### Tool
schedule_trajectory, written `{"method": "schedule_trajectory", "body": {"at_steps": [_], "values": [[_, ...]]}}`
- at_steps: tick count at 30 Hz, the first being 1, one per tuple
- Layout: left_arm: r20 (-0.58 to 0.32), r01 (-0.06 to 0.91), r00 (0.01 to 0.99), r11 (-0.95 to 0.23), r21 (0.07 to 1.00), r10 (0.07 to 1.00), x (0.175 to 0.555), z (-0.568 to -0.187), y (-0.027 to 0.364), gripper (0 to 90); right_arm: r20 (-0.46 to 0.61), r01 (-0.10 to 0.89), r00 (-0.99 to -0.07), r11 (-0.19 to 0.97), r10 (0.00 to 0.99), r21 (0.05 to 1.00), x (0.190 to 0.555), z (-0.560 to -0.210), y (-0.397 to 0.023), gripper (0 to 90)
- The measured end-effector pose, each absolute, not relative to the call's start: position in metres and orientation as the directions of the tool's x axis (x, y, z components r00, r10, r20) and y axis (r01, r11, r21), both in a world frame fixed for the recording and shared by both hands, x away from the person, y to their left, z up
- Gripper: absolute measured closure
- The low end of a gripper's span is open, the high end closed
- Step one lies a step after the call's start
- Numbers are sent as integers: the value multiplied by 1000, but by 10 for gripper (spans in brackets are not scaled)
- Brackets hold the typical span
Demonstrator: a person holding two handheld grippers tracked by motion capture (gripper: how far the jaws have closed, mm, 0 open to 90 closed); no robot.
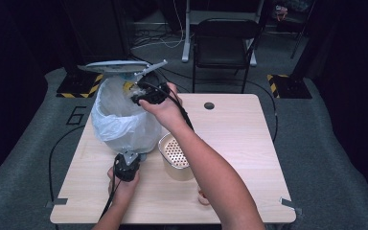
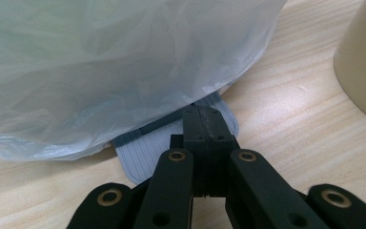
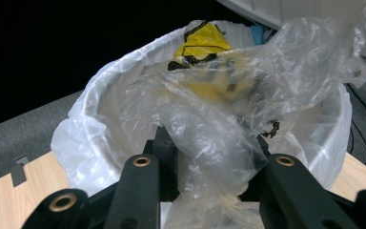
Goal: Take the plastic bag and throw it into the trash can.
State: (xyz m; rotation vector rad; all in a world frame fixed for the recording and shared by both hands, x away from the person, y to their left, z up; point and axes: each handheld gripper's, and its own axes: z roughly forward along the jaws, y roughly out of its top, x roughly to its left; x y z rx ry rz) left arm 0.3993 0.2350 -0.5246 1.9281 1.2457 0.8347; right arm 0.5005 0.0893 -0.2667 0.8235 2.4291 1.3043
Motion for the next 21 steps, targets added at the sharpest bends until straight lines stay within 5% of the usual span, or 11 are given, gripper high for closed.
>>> {"method": "schedule_trajectory", "body": {"at_steps": [21], "values": [[149,490,335,-307,816,931,399,-525,235,899,-26,252,-856,462,516,850,498,-277,114,682]]}}
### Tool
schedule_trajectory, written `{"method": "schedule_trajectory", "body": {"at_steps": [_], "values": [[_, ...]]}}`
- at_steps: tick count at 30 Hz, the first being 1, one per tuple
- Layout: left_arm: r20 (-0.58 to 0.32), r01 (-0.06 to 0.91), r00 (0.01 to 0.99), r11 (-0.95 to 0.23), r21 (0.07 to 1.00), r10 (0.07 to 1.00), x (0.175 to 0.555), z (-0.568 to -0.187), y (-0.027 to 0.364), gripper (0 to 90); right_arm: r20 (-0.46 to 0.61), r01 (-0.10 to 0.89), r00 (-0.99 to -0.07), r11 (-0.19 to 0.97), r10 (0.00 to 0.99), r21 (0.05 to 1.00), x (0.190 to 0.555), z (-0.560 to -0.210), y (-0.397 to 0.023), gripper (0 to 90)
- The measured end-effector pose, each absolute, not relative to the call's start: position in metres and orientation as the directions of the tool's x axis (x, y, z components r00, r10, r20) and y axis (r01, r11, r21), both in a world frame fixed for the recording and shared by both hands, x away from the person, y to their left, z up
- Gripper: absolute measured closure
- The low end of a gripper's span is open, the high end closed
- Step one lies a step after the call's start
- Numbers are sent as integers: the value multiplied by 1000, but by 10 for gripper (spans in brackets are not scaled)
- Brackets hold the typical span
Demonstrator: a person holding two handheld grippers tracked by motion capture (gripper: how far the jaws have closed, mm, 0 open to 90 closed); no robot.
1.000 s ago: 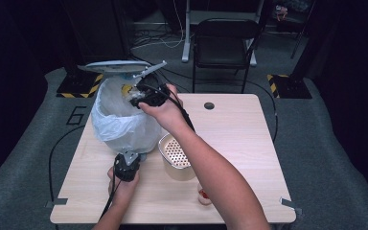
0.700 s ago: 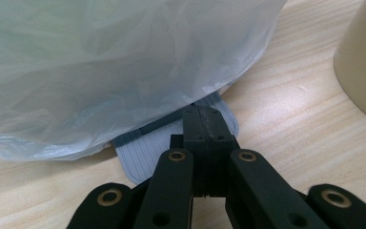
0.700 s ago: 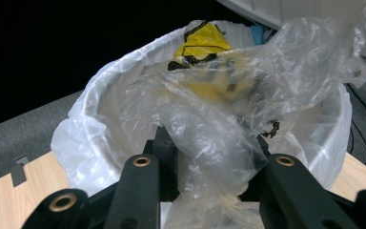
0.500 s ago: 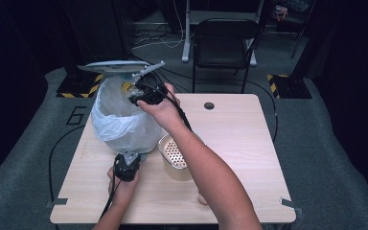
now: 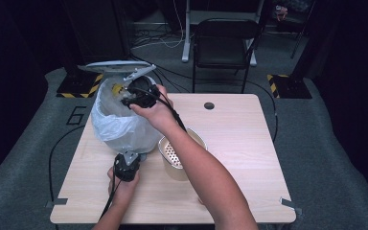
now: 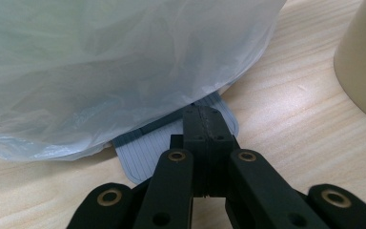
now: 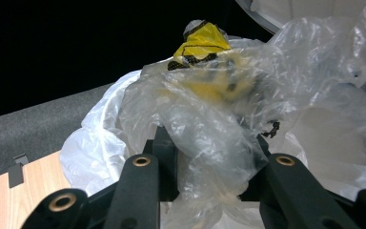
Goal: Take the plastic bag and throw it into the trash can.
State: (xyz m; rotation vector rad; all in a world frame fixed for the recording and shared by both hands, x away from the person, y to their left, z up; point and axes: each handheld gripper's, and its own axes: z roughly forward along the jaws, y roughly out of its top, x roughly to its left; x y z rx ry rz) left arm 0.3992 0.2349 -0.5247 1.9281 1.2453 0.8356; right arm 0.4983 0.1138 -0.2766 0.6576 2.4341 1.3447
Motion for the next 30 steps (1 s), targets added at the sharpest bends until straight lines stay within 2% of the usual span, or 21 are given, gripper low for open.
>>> {"method": "schedule_trajectory", "body": {"at_steps": [2,4,8,12,17,20,23,30], "values": [[149,491,334,-307,816,931,399,-525,235,899,-33,250,-855,468,517,848,499,-277,114,679],[149,490,335,-307,816,930,399,-525,235,899,-36,254,-847,464,530,849,500,-278,115,638],[158,490,335,-316,812,929,399,-524,234,899,-45,274,-825,468,564,840,501,-283,117,414],[156,490,334,-313,814,929,399,-524,235,899,-40,279,-818,457,574,844,500,-283,113,332],[155,490,334,-312,814,930,399,-524,235,899,-16,285,-821,433,571,855,498,-282,109,293],[151,491,334,-309,815,930,399,-525,235,899,-4,260,-843,414,537,872,496,-280,108,275],[150,491,334,-308,815,930,399,-525,235,900,-7,268,-833,416,553,869,495,-281,108,248],[146,491,335,-304,816,931,399,-525,235,899,-35,268,-824,444,565,855,491,-281,104,282]]}}
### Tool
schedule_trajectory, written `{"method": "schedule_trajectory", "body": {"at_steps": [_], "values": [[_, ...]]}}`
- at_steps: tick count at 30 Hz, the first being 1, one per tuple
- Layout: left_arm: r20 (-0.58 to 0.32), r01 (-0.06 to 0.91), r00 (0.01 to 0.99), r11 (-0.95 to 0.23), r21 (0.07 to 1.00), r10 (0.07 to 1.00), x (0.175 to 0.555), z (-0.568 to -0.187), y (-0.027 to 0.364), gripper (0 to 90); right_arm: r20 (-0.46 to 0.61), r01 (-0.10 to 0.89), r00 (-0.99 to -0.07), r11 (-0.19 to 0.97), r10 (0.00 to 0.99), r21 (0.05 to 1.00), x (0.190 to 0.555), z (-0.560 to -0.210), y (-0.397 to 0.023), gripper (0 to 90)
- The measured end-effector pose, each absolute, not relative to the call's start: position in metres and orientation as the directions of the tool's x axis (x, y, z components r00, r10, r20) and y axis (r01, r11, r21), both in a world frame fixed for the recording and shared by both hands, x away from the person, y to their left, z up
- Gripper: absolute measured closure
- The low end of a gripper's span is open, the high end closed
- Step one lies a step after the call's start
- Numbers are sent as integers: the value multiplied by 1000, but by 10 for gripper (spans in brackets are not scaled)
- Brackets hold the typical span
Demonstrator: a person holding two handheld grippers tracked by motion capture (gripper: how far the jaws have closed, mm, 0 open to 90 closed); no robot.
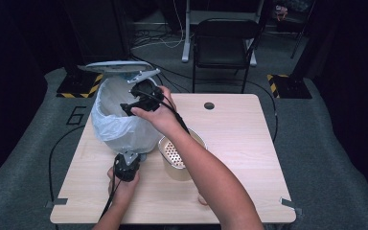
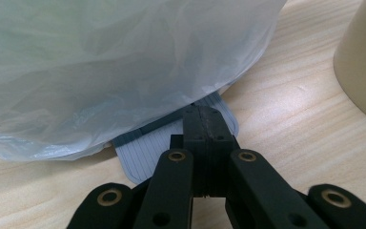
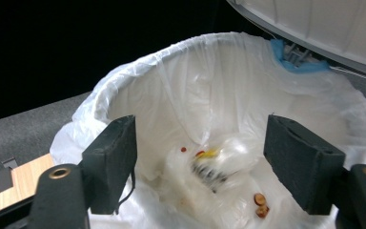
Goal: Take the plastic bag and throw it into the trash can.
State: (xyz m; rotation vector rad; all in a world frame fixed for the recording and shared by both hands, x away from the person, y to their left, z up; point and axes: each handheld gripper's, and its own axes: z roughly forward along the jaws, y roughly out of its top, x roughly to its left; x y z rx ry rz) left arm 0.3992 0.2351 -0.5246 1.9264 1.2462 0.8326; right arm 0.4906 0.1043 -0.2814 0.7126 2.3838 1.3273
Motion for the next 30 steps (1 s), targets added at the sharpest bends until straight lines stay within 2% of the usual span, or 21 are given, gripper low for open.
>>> {"method": "schedule_trajectory", "body": {"at_steps": [5,7,12,18,30], "values": [[133,497,341,-298,815,931,399,-525,235,899,-54,266,-822,466,567,844,477,-276,92,296],[132,495,339,-296,817,932,399,-525,235,899,-29,289,-818,453,575,844,473,-273,85,294],[133,493,338,-296,818,932,399,-525,235,899,-51,282,-807,461,588,842,460,-271,64,262],[132,499,335,-294,815,933,399,-525,235,899,-27,313,-793,445,609,839,449,-274,38,225],[114,488,322,-268,831,940,399,-527,233,899,-30,305,-787,431,616,849,420,-292,-25,263]]}}
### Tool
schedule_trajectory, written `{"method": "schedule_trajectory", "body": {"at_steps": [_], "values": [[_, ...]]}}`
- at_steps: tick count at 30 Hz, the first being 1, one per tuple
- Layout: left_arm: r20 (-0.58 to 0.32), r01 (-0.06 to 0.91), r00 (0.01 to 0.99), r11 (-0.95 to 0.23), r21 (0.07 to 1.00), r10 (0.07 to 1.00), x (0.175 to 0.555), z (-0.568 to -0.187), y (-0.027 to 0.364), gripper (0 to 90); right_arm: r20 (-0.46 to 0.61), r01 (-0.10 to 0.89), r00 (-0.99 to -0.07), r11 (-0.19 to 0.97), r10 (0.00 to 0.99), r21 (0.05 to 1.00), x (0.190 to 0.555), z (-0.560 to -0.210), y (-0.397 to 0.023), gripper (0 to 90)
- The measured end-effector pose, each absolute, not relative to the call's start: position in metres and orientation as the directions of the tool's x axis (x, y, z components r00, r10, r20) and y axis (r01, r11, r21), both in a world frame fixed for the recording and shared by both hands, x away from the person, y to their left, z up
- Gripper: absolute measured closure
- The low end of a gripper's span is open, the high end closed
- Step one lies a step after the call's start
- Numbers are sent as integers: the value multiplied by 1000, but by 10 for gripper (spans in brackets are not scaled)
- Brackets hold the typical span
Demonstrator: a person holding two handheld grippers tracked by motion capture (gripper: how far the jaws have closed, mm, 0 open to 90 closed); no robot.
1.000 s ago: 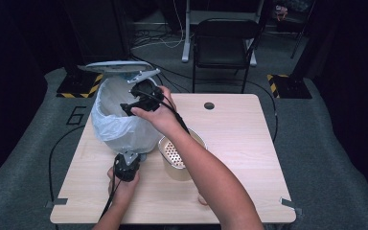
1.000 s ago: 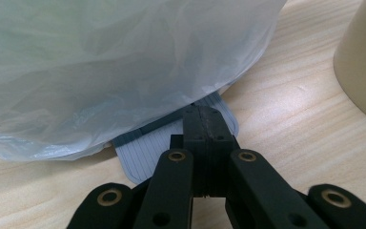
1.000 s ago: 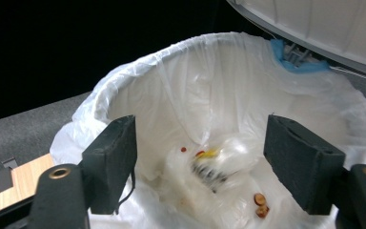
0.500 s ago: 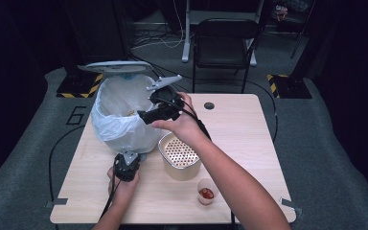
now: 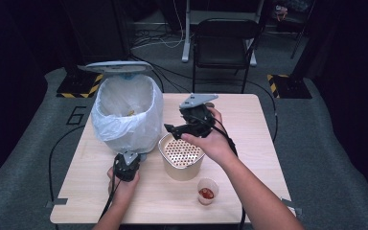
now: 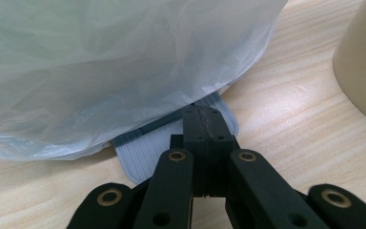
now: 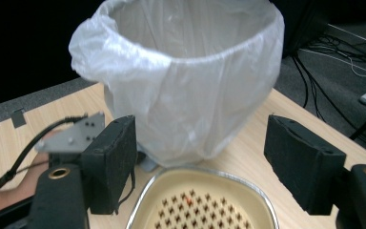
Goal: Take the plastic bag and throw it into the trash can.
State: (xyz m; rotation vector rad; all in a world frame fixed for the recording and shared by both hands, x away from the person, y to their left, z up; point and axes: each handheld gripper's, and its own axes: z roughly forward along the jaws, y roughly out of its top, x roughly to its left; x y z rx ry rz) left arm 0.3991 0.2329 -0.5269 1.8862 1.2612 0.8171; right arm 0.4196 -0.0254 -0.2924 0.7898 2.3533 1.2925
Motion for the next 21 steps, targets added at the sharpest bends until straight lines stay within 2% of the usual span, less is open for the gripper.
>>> {"method": "schedule_trajectory", "body": {"at_steps": [10,17,21], "values": [[114,495,329,-274,825,937,399,-527,233,899,-36,312,-767,421,641,852,395,-323,-65,218],[116,501,334,-280,819,935,399,-526,233,899,4,340,-756,387,655,857,383,-346,-77,184],[116,501,333,-280,819,936,398,-526,233,899,-7,336,-757,398,653,854,375,-360,-81,179]]}}
